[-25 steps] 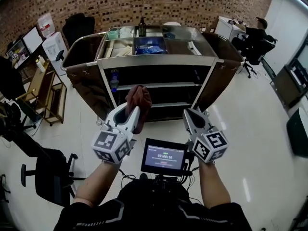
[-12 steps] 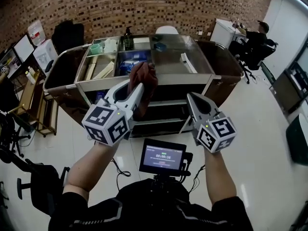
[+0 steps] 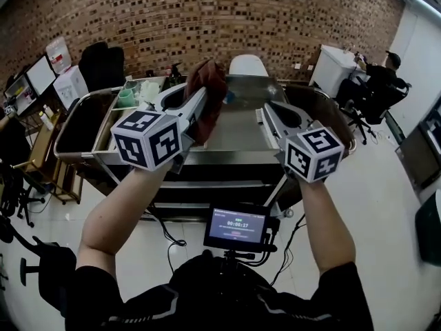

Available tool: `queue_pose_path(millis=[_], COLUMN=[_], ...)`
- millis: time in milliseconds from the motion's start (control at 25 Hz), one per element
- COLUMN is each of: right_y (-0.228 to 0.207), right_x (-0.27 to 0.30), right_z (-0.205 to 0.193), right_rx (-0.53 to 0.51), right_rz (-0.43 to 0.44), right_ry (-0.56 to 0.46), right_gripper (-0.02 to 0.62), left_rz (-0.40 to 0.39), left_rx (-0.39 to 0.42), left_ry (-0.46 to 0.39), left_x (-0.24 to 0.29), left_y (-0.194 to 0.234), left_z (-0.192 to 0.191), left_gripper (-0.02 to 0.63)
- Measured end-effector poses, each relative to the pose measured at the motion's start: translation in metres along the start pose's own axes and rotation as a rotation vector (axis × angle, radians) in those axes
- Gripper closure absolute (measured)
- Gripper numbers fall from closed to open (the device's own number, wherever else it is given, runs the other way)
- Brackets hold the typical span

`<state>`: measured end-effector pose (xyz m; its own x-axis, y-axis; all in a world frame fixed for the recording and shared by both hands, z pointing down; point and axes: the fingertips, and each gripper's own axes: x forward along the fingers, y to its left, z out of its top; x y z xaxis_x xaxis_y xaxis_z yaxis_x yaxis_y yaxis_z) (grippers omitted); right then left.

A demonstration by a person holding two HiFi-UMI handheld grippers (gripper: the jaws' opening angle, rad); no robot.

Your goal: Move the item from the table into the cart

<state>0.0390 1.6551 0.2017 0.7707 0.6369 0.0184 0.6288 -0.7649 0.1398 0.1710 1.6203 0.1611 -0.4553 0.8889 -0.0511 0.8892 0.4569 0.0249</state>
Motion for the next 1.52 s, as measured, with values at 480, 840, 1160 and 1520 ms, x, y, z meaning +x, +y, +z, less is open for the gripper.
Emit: queue_pose_path(millis=[480, 840, 1160, 1520], right_y=[-0.110, -0.272, -0.378, -0.443], right_x=[0.129, 0.217, 0.295, 0.343], right_z=[-0.014, -0.063, -0.164, -0.280], right_rx=[0.020, 0.043, 0.101, 0.191], right_rz=[-0.029, -0.033, -0.026, -0.076], right_ry=[0.037, 0.186, 0.359, 0.559], right_gripper=[0.594, 0.594, 0.594, 0.594], left_rz=[-0.052, 0.072, 0.110, 0.152], left_rx=[-0.024, -0.087, -0.155, -0.211], left_ry=[0.042, 0.216, 0.428, 0.589], left_x=[0.136, 0.322, 0.473, 0.565], left_y=[0.073, 0.111, 0.144, 0.183], left_z=[-0.019, -0.086, -0.194, -0.297], left_gripper=[0.514, 0.512, 0.512, 0.509])
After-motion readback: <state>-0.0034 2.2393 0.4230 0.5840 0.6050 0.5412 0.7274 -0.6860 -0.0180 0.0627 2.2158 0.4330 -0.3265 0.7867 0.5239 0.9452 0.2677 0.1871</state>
